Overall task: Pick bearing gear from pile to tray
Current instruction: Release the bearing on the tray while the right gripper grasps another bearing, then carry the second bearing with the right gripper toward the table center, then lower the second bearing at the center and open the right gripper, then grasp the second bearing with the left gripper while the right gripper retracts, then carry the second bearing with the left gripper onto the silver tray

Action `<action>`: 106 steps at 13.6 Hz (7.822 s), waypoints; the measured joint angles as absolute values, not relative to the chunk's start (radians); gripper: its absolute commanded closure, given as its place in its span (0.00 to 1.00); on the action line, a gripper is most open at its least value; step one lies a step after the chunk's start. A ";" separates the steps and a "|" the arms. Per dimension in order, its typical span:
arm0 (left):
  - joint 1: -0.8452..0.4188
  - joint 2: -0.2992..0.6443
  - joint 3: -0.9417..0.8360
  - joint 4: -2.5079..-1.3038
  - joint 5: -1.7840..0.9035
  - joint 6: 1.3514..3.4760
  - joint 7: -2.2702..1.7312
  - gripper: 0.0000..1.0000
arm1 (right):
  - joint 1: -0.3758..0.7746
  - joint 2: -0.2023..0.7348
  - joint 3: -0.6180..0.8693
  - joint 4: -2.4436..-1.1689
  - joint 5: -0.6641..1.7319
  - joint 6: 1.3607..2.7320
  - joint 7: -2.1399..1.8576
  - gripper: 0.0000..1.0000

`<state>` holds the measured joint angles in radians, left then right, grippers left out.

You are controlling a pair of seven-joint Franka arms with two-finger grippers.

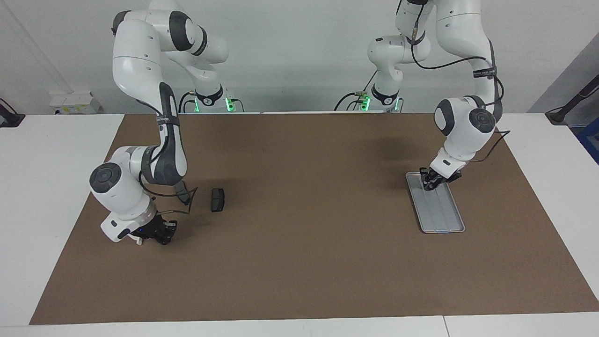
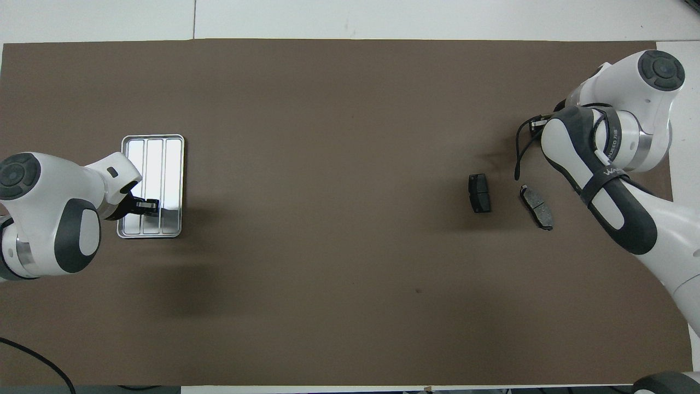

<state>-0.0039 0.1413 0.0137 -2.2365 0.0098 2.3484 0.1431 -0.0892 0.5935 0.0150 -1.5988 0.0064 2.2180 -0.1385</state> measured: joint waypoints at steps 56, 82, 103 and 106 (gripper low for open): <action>-0.099 0.091 -0.010 -2.003 -0.027 2.038 -0.262 0.00 | 0.612 0.679 0.018 -1.164 0.012 1.944 1.292 0.00; -0.597 0.394 0.001 -1.906 0.027 2.322 -1.054 0.43 | -0.016 0.004 0.024 -1.549 0.018 1.671 -0.053 0.00; -0.083 0.228 0.034 -1.938 0.039 2.157 -0.253 0.96 | -0.063 -0.042 0.029 -1.599 0.013 1.673 -0.023 0.00; -0.074 0.264 0.030 -1.984 0.039 2.273 -0.238 0.96 | -0.063 -0.042 0.036 -1.599 0.014 1.673 -0.023 0.00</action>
<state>-0.0740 0.2636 0.0301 -1.9840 0.0386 2.2734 -0.2376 -0.0631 -0.0423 0.0364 -1.5994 0.0135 1.6727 -0.0235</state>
